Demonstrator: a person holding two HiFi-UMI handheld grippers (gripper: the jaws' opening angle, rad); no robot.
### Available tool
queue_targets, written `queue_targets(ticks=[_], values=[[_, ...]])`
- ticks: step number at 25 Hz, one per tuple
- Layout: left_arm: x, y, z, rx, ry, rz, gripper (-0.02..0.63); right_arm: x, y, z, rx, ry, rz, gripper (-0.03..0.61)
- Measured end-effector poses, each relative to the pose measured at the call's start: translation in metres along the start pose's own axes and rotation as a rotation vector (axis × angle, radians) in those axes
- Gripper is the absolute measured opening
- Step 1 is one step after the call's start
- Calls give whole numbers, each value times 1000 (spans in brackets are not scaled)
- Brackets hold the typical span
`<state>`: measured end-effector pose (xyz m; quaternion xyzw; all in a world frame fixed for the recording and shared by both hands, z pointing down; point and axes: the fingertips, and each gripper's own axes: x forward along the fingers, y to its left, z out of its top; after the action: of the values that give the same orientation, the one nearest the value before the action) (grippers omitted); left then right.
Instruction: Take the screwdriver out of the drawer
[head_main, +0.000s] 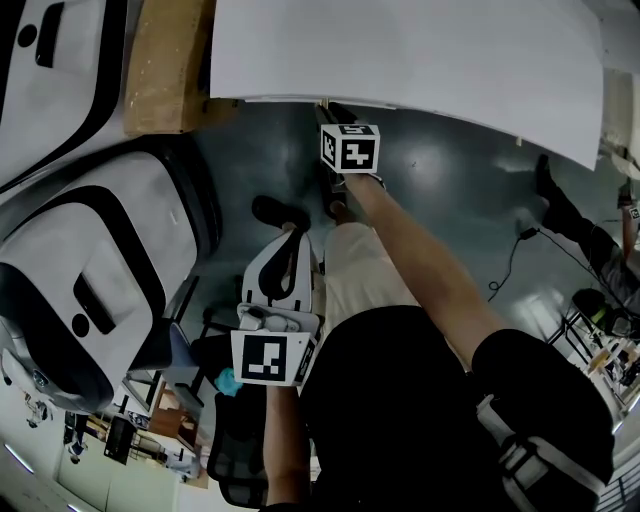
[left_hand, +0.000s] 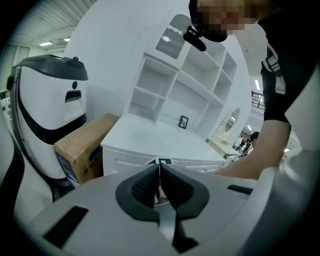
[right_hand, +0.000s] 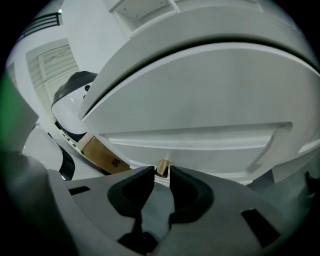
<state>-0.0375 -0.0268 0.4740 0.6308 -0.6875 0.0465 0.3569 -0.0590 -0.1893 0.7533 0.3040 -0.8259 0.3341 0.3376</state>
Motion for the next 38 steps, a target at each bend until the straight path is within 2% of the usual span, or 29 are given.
queue_targets(ticks=[5, 19, 27, 34, 38], values=[[-2, 2, -4, -17, -10, 19, 21, 1, 0, 2, -30, -4, -14, 98], [-10, 10, -13, -51, -27, 74, 23, -1, 0, 0, -27, -14, -22, 92], [-15, 20, -27, -64, -15, 69, 23, 0, 1, -5, -16, -21, -25, 92], [-25, 27, -32, -43, 9, 52, 23, -3, 3, -10, -11, -34, -38, 92], [-33, 31, -43, 12, 49, 31, 22, -4, 6, -14, 0, -33, -41, 91]])
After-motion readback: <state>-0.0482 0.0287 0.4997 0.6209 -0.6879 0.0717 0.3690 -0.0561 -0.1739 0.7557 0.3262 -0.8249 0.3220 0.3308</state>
